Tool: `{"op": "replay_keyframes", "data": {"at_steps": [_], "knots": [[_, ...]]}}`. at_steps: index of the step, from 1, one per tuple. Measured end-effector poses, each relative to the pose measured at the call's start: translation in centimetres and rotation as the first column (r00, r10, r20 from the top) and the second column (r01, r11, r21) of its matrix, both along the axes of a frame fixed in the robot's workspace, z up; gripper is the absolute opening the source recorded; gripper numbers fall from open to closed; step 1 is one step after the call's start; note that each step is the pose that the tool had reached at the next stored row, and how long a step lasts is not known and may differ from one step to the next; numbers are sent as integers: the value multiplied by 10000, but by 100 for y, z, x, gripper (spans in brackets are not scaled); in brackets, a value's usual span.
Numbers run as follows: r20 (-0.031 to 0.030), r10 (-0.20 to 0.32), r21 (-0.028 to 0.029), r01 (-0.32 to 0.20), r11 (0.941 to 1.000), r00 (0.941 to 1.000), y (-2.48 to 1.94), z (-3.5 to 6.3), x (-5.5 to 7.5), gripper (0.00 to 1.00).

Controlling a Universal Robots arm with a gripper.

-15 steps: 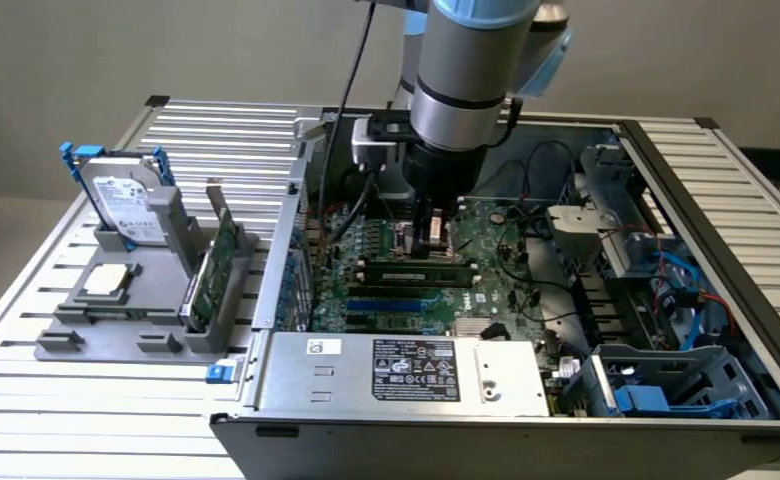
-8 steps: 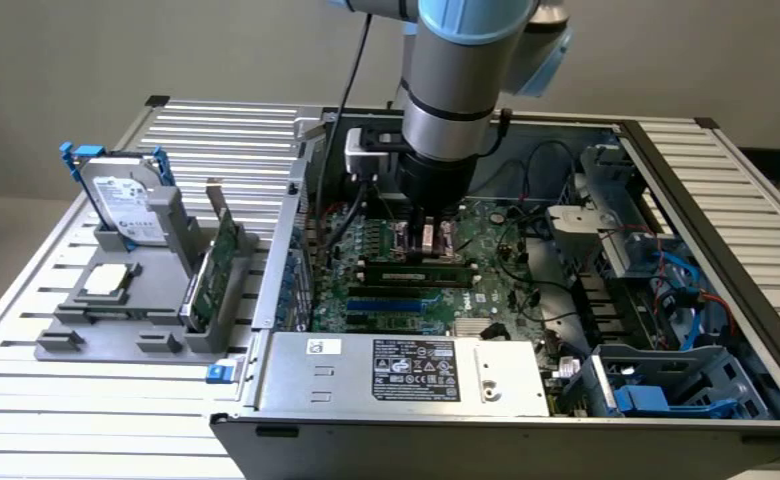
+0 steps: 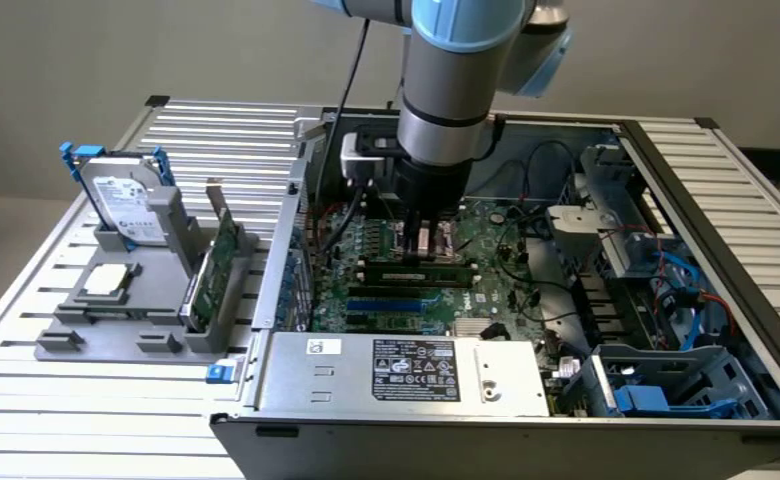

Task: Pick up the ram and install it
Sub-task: 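Press down the ram until it locks into place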

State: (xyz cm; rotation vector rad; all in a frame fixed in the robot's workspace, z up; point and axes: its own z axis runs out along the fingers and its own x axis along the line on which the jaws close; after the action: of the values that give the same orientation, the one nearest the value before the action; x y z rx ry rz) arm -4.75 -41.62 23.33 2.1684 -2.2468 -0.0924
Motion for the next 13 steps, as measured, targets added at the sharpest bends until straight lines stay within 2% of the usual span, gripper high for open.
{"op": "replay_keyframes", "data": {"at_steps": [8,12,13], "knots": [[8,-1,-10,1,10000,10000,-1,-62,-1,11],[11,-2,-4,2,10000,10000,0,-74,-1,11],[9,-2,12,2,10000,10000,2,-62,0,11]]}}
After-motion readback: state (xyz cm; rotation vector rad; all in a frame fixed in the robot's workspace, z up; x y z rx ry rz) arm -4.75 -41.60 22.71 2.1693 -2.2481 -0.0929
